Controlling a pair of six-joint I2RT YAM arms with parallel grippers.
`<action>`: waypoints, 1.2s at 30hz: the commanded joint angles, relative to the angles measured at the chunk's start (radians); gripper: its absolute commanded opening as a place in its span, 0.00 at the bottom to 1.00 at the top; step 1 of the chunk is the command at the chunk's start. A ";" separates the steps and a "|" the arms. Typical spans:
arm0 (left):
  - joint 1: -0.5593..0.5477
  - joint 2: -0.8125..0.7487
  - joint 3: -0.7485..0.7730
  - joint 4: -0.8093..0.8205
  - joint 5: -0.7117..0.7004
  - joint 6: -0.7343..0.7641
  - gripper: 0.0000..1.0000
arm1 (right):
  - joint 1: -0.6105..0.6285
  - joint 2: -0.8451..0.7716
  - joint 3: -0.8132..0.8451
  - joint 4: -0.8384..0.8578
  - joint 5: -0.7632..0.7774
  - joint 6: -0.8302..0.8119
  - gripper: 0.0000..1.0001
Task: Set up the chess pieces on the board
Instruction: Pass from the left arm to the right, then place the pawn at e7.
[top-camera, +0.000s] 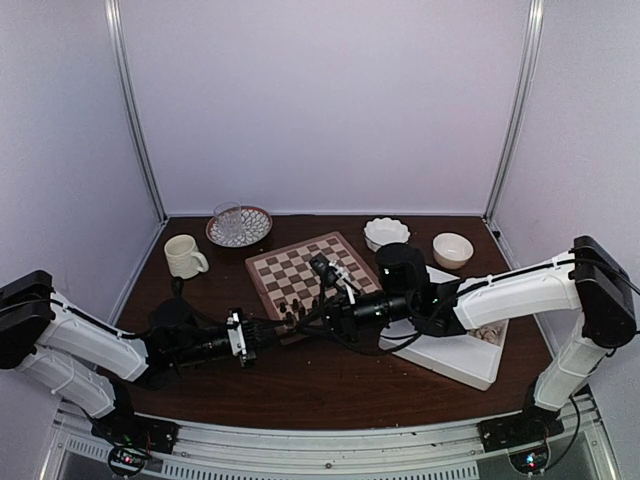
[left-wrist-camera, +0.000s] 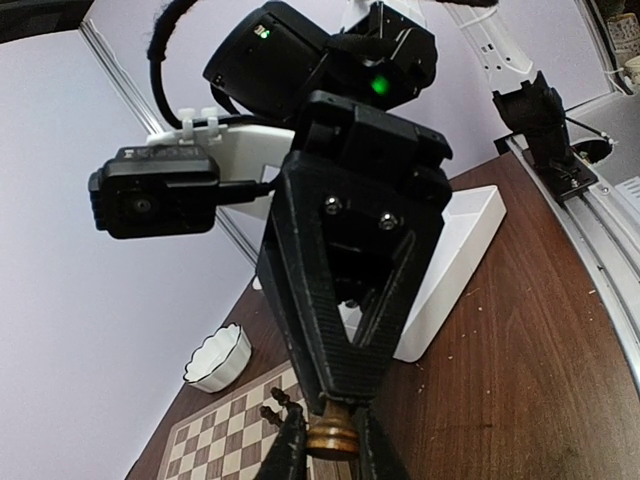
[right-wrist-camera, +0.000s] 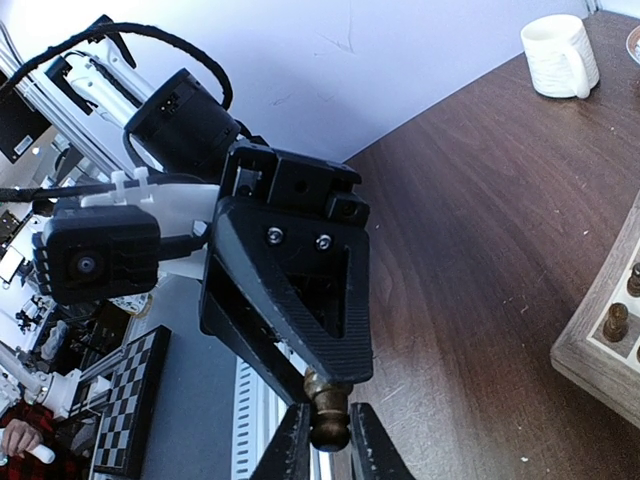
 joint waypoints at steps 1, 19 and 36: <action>-0.005 0.006 0.003 0.053 0.001 -0.012 0.00 | 0.001 0.012 0.016 0.024 0.008 0.005 0.09; 0.000 -0.064 0.015 -0.038 -0.366 -0.214 0.89 | -0.095 0.010 0.439 -1.017 0.432 -0.315 0.00; 0.127 -0.243 0.151 -0.522 -0.453 -0.678 0.94 | -0.099 0.424 1.099 -1.476 0.749 -0.289 0.00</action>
